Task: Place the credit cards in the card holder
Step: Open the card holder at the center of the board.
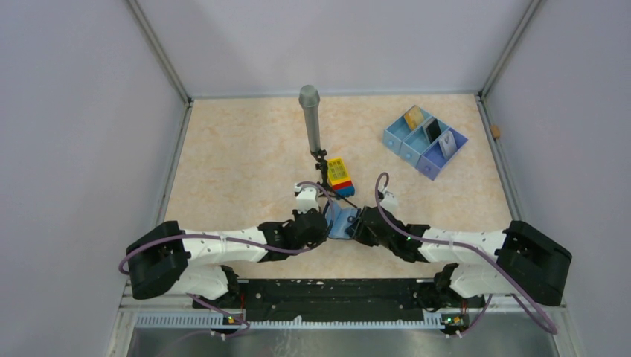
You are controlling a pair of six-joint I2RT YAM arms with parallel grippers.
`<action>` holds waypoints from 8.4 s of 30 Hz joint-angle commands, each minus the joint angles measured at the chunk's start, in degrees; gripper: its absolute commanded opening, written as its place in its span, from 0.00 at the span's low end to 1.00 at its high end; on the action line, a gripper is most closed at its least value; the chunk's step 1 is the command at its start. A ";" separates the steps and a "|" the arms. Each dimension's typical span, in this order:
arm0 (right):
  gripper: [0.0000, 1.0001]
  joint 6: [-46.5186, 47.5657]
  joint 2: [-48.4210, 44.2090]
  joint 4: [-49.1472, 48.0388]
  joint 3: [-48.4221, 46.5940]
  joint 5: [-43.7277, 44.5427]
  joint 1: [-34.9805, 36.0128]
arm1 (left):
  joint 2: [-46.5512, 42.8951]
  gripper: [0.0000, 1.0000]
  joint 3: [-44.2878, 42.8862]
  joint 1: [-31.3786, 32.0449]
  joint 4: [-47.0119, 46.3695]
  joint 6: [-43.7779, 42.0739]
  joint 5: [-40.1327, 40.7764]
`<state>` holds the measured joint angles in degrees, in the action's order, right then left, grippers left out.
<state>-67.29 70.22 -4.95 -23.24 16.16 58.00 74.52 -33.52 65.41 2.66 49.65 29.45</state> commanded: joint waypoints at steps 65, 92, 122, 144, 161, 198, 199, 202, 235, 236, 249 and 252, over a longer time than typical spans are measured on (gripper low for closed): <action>0.49 1.16 -13.58 32.49 -5.46 14.55 0.29 | 3.47 0.00 4.87 -11.00 -12.40 -0.18 -16.69; 0.19 9.98 3.53 -11.06 -14.74 -12.26 1.01 | -5.59 0.00 6.35 -10.96 -10.93 2.14 -16.61; 0.11 2.22 13.57 14.36 -17.01 3.89 1.10 | -7.83 0.00 5.70 -11.00 -7.44 2.97 -13.99; 0.37 3.82 -13.99 1.45 0.75 3.39 -1.77 | 11.47 0.00 -24.48 -5.42 27.32 -9.20 -8.52; 0.20 3.67 2.90 -22.26 0.41 -7.03 -2.54 | 9.80 0.00 -18.18 -5.37 21.24 -2.77 -10.02; 0.06 2.90 19.61 -0.07 -6.02 -3.73 -2.49 | 2.19 0.30 4.21 -13.37 10.73 0.68 -13.95; 0.06 2.88 19.06 0.32 -5.98 -3.57 -2.51 | 2.02 0.31 4.23 -13.38 11.06 0.78 -13.81; 0.06 3.01 17.30 0.60 -5.77 -3.40 -2.54 | 1.31 0.32 5.10 -13.44 11.07 1.17 -13.67; 0.47 21.66 -9.65 30.69 -22.20 6.01 -10.52 | -12.93 0.69 4.92 -14.30 3.54 -6.12 -20.64; 0.47 22.31 -9.73 31.17 -22.45 6.19 -11.21 | -12.76 0.70 4.54 -14.41 3.13 -6.61 -21.33; 0.48 26.72 -11.70 31.88 -22.72 4.62 -21.02 | -0.03 0.35 1.25 -14.30 -14.68 -6.26 -37.48; 0.48 27.07 -11.98 31.64 -22.68 4.25 -21.74 | 3.61 0.31 0.60 -14.10 -14.55 -7.18 -36.55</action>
<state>-41.95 60.01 27.42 -43.20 20.73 37.30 74.63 -30.68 51.20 -6.92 43.40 -4.67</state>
